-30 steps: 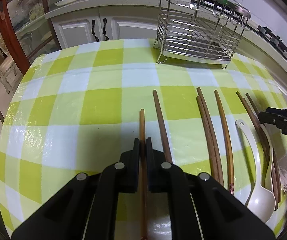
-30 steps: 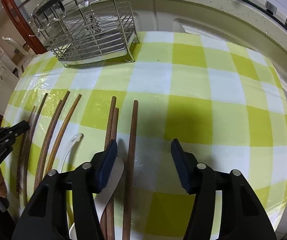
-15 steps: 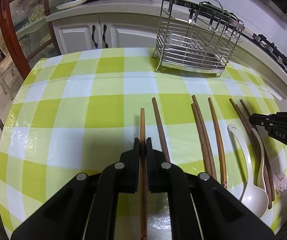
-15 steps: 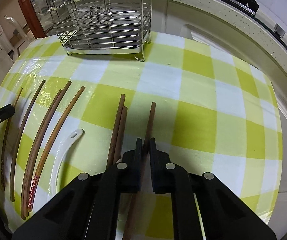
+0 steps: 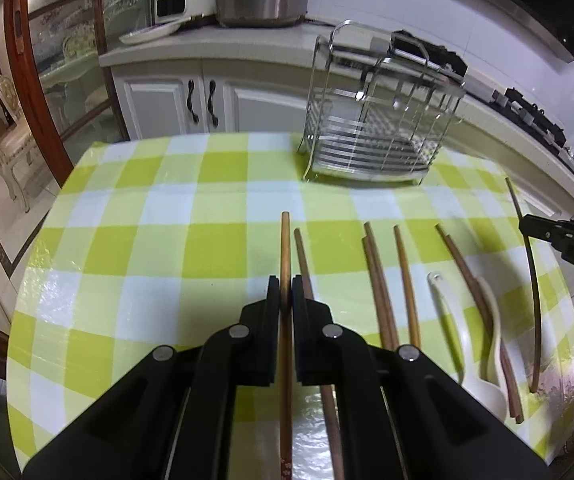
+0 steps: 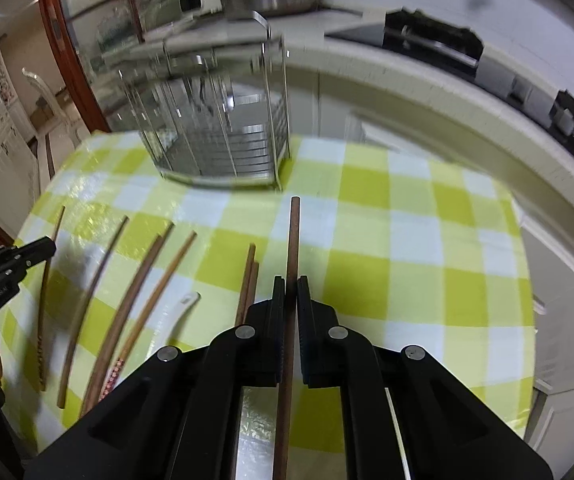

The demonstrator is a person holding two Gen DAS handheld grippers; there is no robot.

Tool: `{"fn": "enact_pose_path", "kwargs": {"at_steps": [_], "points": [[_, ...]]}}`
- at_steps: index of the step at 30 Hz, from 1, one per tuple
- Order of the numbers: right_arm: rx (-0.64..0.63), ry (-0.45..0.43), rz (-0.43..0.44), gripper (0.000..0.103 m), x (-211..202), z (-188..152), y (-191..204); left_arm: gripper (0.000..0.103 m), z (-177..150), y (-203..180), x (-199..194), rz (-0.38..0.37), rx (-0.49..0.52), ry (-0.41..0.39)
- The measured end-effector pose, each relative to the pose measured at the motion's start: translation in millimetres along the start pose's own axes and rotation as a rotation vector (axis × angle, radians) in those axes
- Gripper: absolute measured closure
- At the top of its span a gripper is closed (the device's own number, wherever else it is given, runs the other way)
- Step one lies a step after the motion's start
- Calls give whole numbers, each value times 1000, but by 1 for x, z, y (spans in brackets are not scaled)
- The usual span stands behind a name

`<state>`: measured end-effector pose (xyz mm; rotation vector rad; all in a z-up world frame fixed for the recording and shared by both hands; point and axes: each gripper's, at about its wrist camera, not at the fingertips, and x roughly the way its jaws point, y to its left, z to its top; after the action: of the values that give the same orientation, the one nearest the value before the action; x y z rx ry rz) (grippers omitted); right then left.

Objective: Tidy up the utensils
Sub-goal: 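Lift the chopsticks with both tools and carry them over the wire drying rack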

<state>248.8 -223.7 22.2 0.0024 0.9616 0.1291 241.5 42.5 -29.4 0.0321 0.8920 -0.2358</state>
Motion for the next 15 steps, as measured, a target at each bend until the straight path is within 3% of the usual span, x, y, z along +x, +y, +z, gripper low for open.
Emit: {"fn": "enact_pose_path", "kwargs": {"at_steps": [15], "points": [[11, -163, 4, 96, -73, 10, -6, 97, 19, -12, -66, 22, 0, -135]]}}
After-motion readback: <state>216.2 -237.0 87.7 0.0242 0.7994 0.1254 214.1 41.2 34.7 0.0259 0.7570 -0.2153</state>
